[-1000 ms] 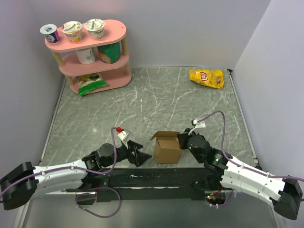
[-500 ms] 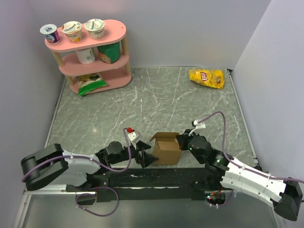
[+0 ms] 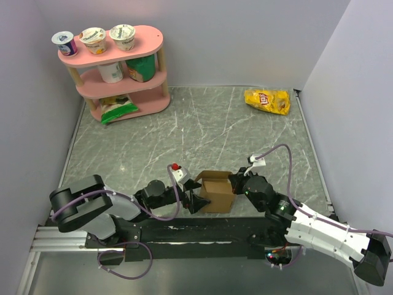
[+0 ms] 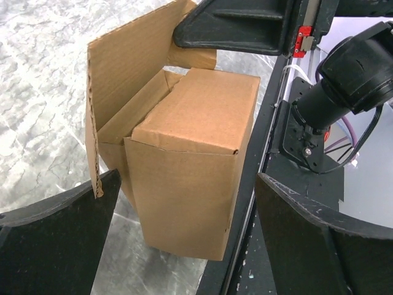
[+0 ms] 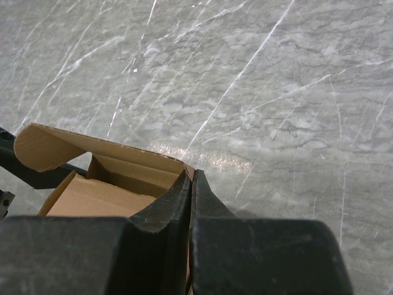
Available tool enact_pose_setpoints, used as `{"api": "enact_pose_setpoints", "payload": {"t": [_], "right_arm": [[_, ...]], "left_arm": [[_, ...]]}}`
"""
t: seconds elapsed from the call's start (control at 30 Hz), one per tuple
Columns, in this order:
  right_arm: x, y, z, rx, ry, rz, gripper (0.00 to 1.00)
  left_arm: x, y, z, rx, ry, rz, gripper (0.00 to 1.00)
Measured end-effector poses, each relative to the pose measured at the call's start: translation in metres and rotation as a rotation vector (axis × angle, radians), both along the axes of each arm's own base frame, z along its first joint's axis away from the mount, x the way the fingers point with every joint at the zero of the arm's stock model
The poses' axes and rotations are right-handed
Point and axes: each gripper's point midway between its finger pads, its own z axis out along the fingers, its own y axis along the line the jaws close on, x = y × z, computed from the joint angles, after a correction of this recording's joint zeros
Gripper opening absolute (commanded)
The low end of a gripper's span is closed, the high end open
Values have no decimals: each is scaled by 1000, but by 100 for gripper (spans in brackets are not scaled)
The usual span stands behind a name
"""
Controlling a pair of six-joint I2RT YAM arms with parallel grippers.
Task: Fold the paper box
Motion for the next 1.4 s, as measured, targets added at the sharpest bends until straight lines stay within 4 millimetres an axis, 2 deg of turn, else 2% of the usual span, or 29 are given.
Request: {"api": "enact_pose_setpoints", "payload": {"t": [0.07, 0.1, 0.2, 0.3, 0.43, 0.47, 0.5, 0.57, 0.6, 0.63, 0.7, 0.77, 0.8, 0.93, 1.4], "right_arm": [[0, 0, -1, -6, 1, -1, 0], [0, -1, -3, -11, 4, -2, 0], [2, -3, -5, -24, 6, -13, 0], [3, -5, -5, -31, 4, -24, 0], [3, -5, -5, -31, 4, -24, 0], [3, -5, -5, -31, 4, -24, 0], [3, -5, -5, -31, 4, -24, 0], [3, -5, -5, -30, 3, -24, 0], [3, -5, -5, -29, 3, -24, 0], [3, -5, -4, -27, 1, -24, 0], [3, -5, -3, -20, -2, -22, 0], [2, -3, -2, -8, -4, -12, 0], [1, -3, -2, -4, -5, -7, 0], [-4, 2, 0, 30, -9, 28, 0], [-15, 10, 3, 69, -26, 117, 0]], "left_arm": [[0, -1, -1, -1, -8, -7, 99], [0, -2, -2, 0, -9, -11, 88], [-1, -6, -5, 7, -11, -30, 65], [-4, -12, -8, 11, -2, -62, 54], [-6, -14, -7, 0, 8, -72, 46], [-6, -14, -7, 0, 9, -71, 46], [-6, -14, -7, 0, 11, -70, 53], [-7, -14, -7, -1, 13, -66, 59], [-6, -15, -7, -2, 17, -61, 73], [-6, -15, -7, -5, 23, -55, 80], [-6, -12, -9, -9, 34, -40, 92], [-6, -7, -13, -10, 50, -17, 99], [-6, -4, -15, -9, 58, -7, 96], [-9, 4, -21, 3, 80, 9, 96], [-21, 1, -22, 8, 63, -64, 96]]}}
